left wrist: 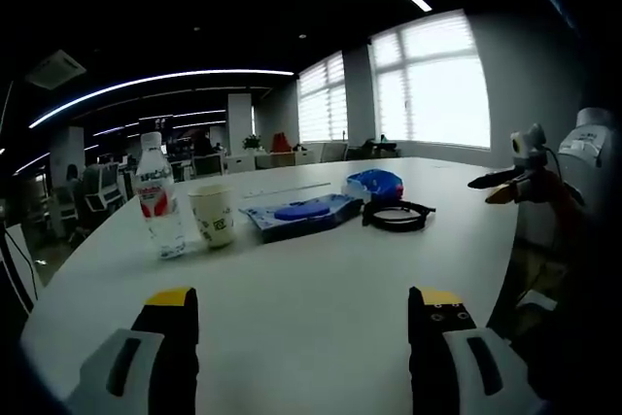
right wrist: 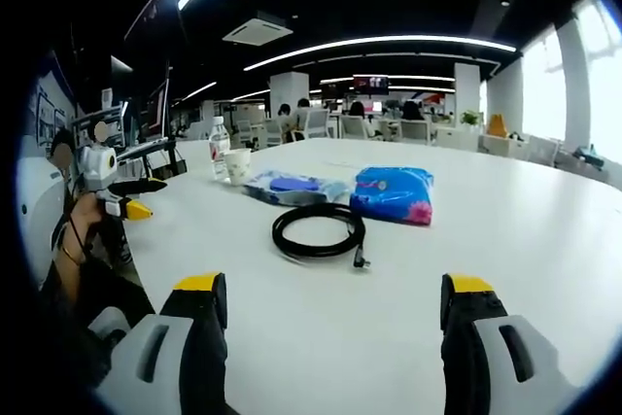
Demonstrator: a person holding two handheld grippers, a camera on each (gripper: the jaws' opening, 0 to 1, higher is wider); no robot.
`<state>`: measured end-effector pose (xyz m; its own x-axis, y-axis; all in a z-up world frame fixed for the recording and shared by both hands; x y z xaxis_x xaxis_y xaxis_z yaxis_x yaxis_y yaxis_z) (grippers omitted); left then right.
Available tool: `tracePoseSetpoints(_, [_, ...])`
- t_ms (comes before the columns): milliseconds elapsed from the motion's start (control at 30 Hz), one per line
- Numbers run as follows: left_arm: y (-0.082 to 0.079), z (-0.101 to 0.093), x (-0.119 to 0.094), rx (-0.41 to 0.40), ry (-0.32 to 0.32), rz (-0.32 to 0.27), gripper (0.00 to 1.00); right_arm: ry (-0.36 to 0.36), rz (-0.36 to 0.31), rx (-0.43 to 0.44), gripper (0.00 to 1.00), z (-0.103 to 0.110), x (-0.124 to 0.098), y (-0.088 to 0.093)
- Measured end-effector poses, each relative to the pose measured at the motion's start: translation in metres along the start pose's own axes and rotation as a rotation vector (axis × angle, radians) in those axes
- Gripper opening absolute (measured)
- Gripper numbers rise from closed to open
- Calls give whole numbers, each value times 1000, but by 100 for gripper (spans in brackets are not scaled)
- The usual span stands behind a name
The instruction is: Arrange the tabletop items into an orderly group along one side of the table until the central work area is clear of visible clutter.
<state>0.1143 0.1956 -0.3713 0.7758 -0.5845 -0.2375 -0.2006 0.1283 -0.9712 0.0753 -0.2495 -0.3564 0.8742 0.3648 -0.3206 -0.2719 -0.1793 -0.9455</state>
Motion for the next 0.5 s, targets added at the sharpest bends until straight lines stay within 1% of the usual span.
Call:
tracePoseSetpoints(67, [-1,0,-2,-1,1,-7,90,2,-6,0,89,0,0,-1])
tracePoseSetpoints(133, [-3,0,-2,1,-13,-22,91,5,-11,1,91,0,0,-2])
tracePoseSetpoints(200, [-3,-1,-1,-3,-12,-22,92,3,-14,2,92,0,0,-2])
tracePoseSetpoints(233, [-3,-1,1,-7,-11,-19,92,10,-32,-1,93,0,1,-3])
tracePoseSetpoints(267, [-2,-2,2,-7,-8,-12,92,20,-84,-24,96,1,2,-4])
tracePoseSetpoints(300, [-2,-3,3,-8,-8,-8,92,19,-77,-21,98,3,1,-3])
tracePoseSetpoints(400, [0,-6,3,-5,0,-4,95,10,-65,19,98,5,1,-1])
tracePoseSetpoints(500, [0,-8,3,-7,10,-3,96,8,-53,28,99,4,1,1])
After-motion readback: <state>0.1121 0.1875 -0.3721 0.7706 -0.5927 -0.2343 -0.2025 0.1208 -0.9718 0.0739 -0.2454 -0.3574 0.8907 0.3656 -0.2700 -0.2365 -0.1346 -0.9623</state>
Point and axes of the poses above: the point that each gripper's makers call its tool centre point, and the gripper's own axes: x roughly forward along the fingers, z roughly to its left, y roughly out of its underside, the point moved 10 cm from there along -x, roughly backward along the fingers, and after that the axes turned 4 degrees about -x, right-handed, at the moved point
